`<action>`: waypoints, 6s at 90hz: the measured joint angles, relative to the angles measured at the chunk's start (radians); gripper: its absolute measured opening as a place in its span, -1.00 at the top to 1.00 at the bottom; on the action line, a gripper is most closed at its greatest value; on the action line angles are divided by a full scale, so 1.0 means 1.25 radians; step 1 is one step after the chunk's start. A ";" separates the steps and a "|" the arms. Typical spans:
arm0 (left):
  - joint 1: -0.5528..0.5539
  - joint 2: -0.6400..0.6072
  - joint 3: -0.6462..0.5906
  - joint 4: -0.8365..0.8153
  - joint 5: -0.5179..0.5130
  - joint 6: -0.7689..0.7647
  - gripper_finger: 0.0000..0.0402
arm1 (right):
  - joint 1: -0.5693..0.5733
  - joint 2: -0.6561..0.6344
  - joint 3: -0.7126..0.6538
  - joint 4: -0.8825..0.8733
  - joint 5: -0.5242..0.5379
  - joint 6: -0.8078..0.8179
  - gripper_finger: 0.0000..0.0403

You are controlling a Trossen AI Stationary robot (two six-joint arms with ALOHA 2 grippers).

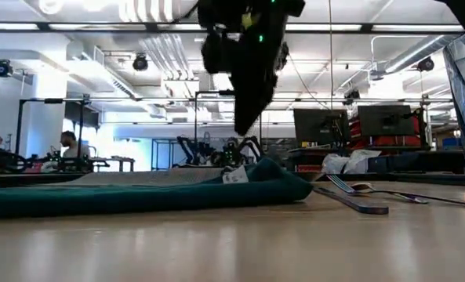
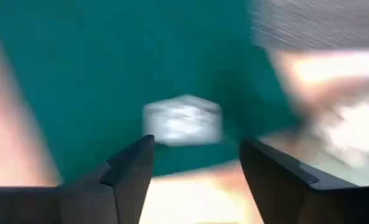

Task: Set table place
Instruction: Fold the green napkin

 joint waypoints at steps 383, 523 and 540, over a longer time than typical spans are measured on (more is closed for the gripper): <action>0.621 -0.267 -0.242 0.434 0.584 0.955 1.00 | 0.020 -0.138 -0.388 0.176 -0.001 -0.004 0.95; 0.503 -0.254 -0.134 0.026 0.407 0.524 1.00 | 0.024 -0.154 -0.322 0.197 0.379 -0.084 1.00; 0.503 -0.251 -0.181 0.058 0.415 0.524 0.91 | 0.016 -0.136 -0.323 0.200 0.378 -0.100 0.96</action>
